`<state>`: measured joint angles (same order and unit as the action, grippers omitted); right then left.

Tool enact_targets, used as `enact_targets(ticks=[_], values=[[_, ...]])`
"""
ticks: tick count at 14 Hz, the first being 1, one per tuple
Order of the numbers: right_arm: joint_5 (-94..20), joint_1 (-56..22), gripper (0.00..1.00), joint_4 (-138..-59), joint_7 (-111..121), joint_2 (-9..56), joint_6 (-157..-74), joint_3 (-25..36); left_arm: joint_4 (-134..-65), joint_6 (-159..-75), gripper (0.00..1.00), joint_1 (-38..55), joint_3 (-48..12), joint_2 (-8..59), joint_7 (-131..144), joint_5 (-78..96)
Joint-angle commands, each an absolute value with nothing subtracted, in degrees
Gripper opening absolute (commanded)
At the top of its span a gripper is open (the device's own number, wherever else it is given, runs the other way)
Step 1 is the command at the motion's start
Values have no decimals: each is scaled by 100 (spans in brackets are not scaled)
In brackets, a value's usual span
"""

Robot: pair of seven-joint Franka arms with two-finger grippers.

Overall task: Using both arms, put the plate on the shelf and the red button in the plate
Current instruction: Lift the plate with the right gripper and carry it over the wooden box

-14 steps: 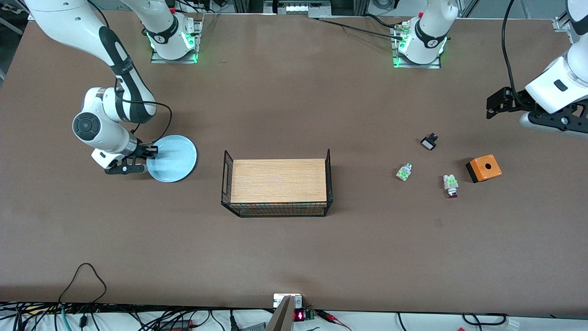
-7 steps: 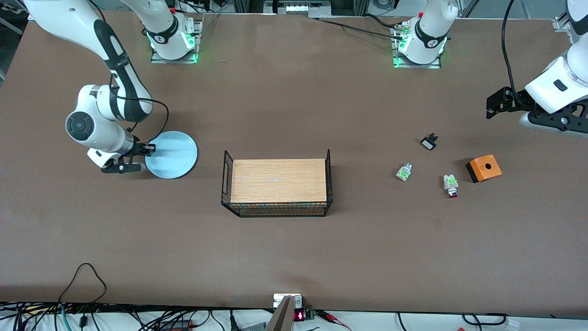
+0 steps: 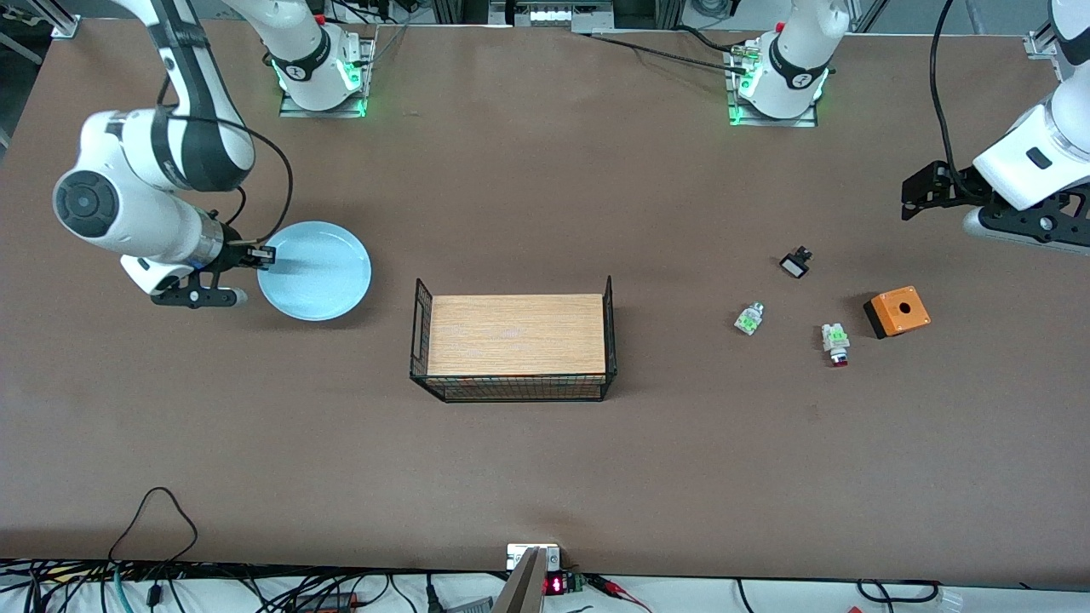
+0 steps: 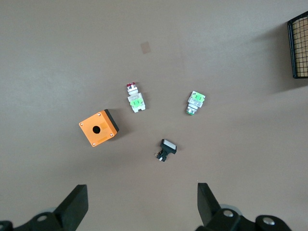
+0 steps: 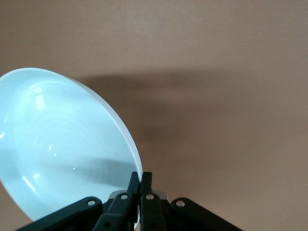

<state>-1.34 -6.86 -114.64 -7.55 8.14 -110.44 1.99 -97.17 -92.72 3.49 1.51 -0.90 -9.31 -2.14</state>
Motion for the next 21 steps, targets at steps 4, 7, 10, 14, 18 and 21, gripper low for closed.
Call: enact_targets(ticks=[4,7,10,14,18,21], values=[[-1299,-721,0,-9925,-1772,835,-9468,176,-9571,-9176,100,360,141,-44,-949,-316],[-1774,-957,0,-9572,-2913,835,-9229,176,-9571,-9176,100,369,141,-44,-949,-316],[-1898,-1501,0,-9378,-4328,844,-9246,176,-9571,-9167,100,369,132,-53,-940,-316],[-2231,-2178,0,-9080,-6131,1036,-9342,176,-9571,-9167,100,369,141,-44,-940,-316],[-2206,-2803,0,-9009,-6890,1248,-9983,185,-9571,-9167,100,369,141,-44,-941,-316],[-2206,-2988,0,-9009,-6970,1476,-10475,185,-9571,-9167,100,369,141,-53,-940,-316]])
